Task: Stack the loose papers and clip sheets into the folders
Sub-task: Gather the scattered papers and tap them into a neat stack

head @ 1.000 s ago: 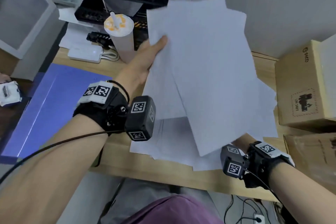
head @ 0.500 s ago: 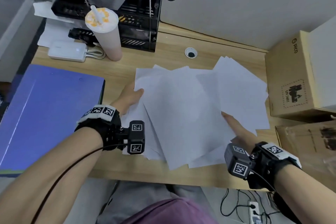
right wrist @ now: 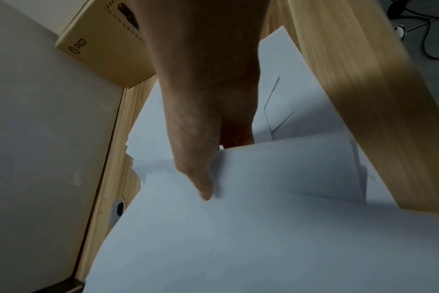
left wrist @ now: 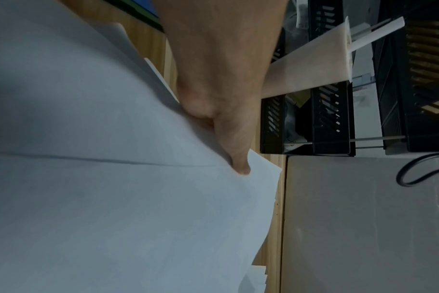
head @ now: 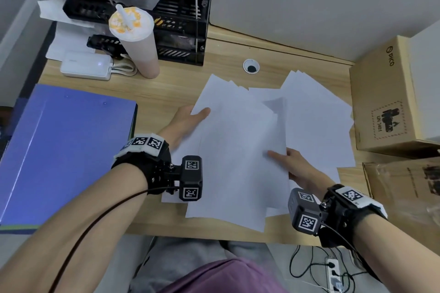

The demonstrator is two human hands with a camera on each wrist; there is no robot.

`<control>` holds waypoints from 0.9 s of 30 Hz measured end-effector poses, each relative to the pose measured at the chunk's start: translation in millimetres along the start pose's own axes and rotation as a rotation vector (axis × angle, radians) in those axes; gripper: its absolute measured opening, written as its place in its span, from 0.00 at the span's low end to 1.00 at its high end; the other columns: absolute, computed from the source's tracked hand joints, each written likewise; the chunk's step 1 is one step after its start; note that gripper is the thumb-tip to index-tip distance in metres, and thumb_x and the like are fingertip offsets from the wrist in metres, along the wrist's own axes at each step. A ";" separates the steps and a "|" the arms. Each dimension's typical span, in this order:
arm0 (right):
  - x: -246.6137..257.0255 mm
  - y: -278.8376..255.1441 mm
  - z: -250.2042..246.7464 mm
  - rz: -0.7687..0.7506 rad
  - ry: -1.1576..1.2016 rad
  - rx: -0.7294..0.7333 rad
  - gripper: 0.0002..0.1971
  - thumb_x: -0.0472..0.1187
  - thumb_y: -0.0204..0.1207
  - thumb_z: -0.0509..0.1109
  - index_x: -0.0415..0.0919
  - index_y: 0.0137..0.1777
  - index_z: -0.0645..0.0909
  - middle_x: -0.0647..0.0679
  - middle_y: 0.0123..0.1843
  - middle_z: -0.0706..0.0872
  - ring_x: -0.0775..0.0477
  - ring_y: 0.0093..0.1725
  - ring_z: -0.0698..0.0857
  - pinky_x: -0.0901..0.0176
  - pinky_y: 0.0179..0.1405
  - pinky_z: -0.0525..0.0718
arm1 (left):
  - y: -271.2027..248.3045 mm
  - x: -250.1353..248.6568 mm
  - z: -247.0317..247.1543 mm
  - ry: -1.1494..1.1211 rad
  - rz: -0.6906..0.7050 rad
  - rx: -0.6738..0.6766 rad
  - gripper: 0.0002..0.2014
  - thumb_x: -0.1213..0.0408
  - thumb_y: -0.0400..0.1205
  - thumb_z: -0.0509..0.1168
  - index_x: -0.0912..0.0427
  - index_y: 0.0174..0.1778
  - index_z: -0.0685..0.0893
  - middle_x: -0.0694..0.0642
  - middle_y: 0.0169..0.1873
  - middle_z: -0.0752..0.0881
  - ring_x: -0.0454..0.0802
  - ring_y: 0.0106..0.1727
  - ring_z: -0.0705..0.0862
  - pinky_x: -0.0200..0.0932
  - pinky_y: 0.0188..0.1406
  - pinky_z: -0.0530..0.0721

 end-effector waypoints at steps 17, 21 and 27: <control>-24.2 12.4 -16.7 0.079 0.024 -0.246 0.09 0.30 0.79 0.64 0.32 0.58 0.79 0.39 0.42 0.86 0.37 0.42 0.84 0.50 0.42 0.83 | -30.3 -112.7 -22.1 0.125 0.324 -0.107 0.12 0.59 0.89 0.54 0.55 0.58 0.82 0.49 0.46 0.85 0.46 0.45 0.82 0.32 0.39 0.79; -10.1 9.8 -5.8 0.028 0.014 -0.187 0.10 0.32 0.79 0.63 0.36 0.58 0.80 0.38 0.48 0.88 0.34 0.48 0.86 0.41 0.55 0.85 | -65.6 -167.1 21.0 -0.098 0.435 0.186 0.12 0.59 0.90 0.55 0.56 0.59 0.82 0.49 0.44 0.89 0.43 0.40 0.87 0.36 0.40 0.84; 6.3 5.1 -3.3 -0.084 0.036 -0.125 0.07 0.35 0.82 0.62 0.43 0.47 0.82 0.46 0.36 0.87 0.48 0.31 0.84 0.58 0.32 0.76 | -46.1 -127.6 -0.6 -0.231 0.319 0.006 0.14 0.60 0.89 0.55 0.59 0.63 0.82 0.53 0.48 0.90 0.47 0.44 0.89 0.40 0.41 0.86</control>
Point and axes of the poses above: each hand's wrist, its own y-axis towards the middle knuckle, its own z-axis out of the palm, x = y × z, the point moved 7 cm from there along y, towards the middle knuckle
